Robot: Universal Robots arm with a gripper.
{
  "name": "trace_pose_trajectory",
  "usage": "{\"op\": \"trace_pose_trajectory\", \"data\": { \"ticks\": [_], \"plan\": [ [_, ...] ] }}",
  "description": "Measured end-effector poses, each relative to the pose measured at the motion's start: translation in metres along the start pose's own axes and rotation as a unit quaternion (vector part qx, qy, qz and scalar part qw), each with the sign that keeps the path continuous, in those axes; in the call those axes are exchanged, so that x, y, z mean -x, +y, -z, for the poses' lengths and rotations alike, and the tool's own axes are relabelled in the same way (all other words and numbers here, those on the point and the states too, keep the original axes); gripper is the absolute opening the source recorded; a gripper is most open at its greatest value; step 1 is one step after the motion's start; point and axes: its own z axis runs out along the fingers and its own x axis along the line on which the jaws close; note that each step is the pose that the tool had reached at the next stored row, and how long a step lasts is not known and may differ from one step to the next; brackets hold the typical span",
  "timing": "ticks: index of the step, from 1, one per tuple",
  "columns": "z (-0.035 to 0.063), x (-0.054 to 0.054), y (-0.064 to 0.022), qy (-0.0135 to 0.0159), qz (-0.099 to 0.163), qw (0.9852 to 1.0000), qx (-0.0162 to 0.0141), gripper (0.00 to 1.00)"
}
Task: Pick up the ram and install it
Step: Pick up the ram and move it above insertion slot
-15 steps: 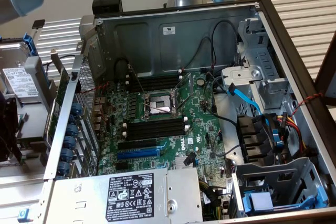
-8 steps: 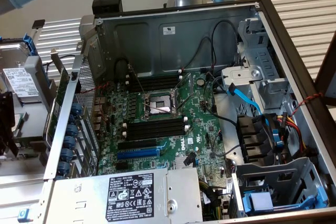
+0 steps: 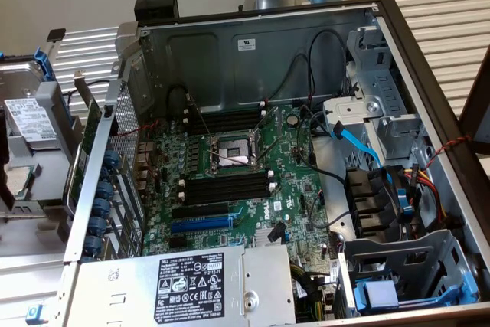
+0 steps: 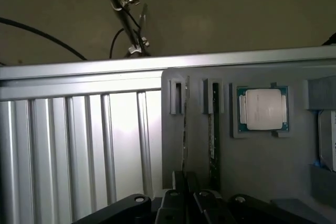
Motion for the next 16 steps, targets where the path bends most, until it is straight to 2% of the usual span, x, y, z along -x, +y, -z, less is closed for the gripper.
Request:
{"op": "trace_pose_trajectory", "data": {
  "ticks": [10,12,16],
  "plan": [
    [0.0455,0.002,0.0018,0.0001,0.000,1.0000,0.0001,0.13],
    [0.0547,0.002,-0.0006,0.0000,0.000,1.0000,0.0000,0.13],
    [0.0735,0.004,-0.0126,0.0002,0.000,1.0000,0.0003,0.13]
  ]
}}
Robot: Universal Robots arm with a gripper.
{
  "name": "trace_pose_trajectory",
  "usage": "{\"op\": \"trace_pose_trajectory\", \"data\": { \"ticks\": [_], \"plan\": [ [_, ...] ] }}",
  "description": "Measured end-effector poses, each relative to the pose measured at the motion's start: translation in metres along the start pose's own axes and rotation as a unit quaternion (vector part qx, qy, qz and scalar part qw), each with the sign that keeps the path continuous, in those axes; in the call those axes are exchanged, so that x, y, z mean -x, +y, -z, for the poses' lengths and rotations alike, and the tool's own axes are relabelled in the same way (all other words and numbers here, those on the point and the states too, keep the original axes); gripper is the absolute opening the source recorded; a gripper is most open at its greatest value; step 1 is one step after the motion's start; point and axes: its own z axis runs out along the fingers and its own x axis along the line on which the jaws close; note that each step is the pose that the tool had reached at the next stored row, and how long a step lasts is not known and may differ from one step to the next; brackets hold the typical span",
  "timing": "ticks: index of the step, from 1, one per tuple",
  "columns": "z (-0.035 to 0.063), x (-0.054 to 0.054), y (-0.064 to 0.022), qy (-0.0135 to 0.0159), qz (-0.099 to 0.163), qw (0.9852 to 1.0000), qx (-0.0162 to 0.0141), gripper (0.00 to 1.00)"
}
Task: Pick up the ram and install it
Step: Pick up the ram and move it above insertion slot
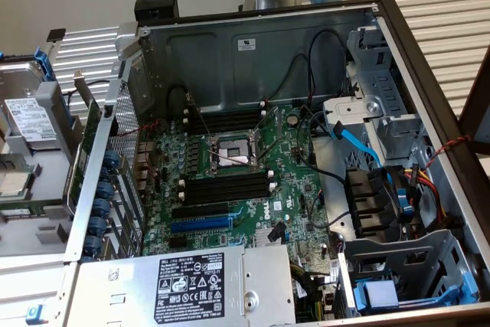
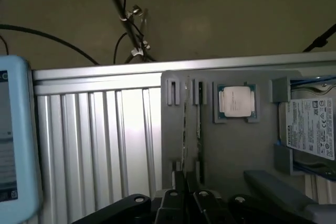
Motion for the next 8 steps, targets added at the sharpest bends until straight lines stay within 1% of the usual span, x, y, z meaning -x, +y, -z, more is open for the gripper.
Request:
{"op": "trace_pose_trajectory", "data": {
  "ticks": [8],
  "plan": [
    [0.0374,0.003,-0.0258,-0.0003,0.000,1.0000,0.0002,0.13]
  ]
}}
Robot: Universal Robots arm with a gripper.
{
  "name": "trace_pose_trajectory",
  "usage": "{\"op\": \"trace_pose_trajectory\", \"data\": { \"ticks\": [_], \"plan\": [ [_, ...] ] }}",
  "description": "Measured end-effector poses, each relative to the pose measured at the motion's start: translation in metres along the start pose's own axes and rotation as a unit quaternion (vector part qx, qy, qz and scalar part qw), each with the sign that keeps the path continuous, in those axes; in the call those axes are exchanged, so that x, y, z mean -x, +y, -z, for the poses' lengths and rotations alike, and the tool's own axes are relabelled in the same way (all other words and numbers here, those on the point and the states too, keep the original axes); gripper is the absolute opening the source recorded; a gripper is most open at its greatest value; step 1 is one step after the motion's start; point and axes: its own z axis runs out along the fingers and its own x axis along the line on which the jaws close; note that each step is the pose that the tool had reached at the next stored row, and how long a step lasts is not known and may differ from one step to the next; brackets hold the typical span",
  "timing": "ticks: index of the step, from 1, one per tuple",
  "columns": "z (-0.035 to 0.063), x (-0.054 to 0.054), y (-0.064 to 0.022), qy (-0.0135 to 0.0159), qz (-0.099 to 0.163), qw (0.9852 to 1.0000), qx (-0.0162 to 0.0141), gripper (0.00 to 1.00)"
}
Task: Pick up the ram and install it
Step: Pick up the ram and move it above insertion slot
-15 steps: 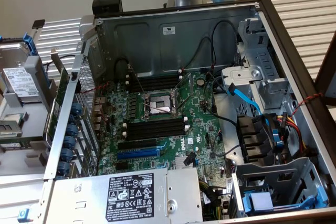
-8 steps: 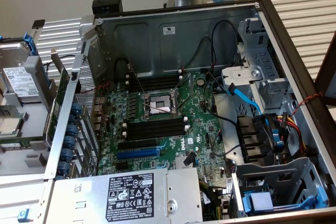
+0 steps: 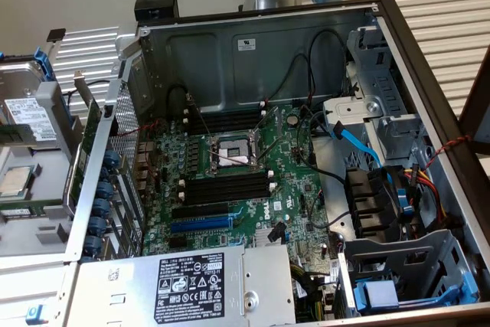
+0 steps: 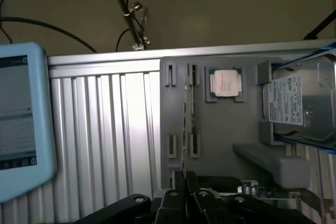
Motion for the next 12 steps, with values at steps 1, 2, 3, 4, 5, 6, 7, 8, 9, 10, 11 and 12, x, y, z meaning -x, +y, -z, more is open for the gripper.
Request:
{"op": "trace_pose_trajectory", "data": {
  "ticks": [1,2,3,4,5,6,7,8,9,10,11,12],
  "plan": [
    [0.0048,0.000,-0.0034,-0.0002,0.000,1.0000,0.0000,0.13],
    [0.0096,0.001,-0.0068,-0.0003,0.000,1.0000,0.0001,0.13],
    [0.0144,0.001,-0.0104,-0.0004,0.000,1.0000,0.0001,0.13],
    [0.0188,0.001,-0.0136,-0.0004,0.000,1.0000,0.0001,0.13],
    [0.0236,0.001,-0.0173,-0.0004,0.000,1.0000,0.0002,0.13],
    [0.0283,0.002,-0.0211,-0.0005,0.000,1.0000,0.0004,0.13],
    [0.0329,0.002,-0.0255,-0.0005,0.000,1.0000,0.0005,0.13],
    [0.0373,0.003,-0.0298,-0.0006,0.000,1.0000,0.0008,0.13],
    [0.0415,0.003,-0.0339,-0.0005,0.000,1.0000,0.0012,0.13],
    [0.0456,0.004,-0.0378,-0.0004,0.000,1.0000,0.0017,0.13],
    [0.0494,0.004,-0.0417,-0.0003,0.000,1.0000,0.0024,0.13],
    [0.0522,0.004,-0.0453,-0.0003,0.000,1.0000,0.0034,0.13]
  ]
}}
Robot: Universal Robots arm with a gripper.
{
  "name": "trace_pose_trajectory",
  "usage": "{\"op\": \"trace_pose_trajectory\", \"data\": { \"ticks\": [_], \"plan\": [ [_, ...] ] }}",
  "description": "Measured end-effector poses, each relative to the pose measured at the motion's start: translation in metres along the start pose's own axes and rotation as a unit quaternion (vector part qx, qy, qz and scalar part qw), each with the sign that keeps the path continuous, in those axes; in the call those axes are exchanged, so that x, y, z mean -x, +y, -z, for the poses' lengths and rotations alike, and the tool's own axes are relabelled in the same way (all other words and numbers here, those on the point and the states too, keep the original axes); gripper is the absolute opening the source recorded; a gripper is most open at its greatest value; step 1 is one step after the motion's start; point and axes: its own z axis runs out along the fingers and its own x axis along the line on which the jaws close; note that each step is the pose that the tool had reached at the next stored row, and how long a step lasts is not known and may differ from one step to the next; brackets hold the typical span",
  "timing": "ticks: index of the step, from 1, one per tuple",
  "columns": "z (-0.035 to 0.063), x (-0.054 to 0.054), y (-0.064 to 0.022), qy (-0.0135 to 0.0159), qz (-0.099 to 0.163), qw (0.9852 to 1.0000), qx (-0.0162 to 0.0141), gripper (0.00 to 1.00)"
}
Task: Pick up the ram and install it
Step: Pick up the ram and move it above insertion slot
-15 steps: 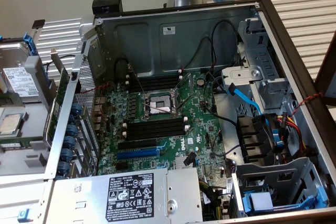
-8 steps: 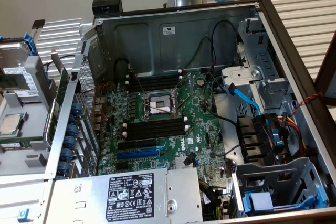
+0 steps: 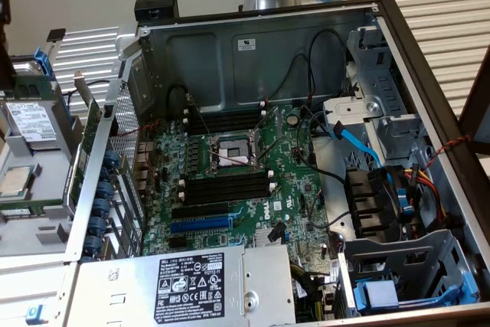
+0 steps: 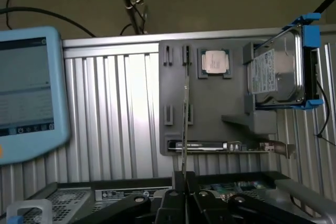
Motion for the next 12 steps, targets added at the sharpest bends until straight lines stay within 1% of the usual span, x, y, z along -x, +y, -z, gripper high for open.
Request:
{"op": "trace_pose_trajectory", "data": {
  "ticks": [3,5,6,9,10,11,12],
  "plan": [
    [0.0051,0.001,-0.0100,0.0004,0.000,1.0000,0.0042,0.13],
    [0.0067,0.002,-0.0160,0.0007,0.000,1.0000,0.0081,0.13],
    [0.0072,0.002,-0.0188,0.0009,0.000,0.9999,0.0108,0.13],
    [0.0078,0.003,-0.0264,0.0019,-0.001,0.9998,0.0221,0.13],
    [0.0080,0.003,-0.0293,0.0022,-0.001,0.9997,0.0252,0.13],
    [0.0081,0.003,-0.0327,0.0024,-0.001,0.9996,0.0277,0.13],
    [0.0083,0.003,-0.0367,0.0025,-0.001,0.9996,0.0294,0.13]
  ]
}}
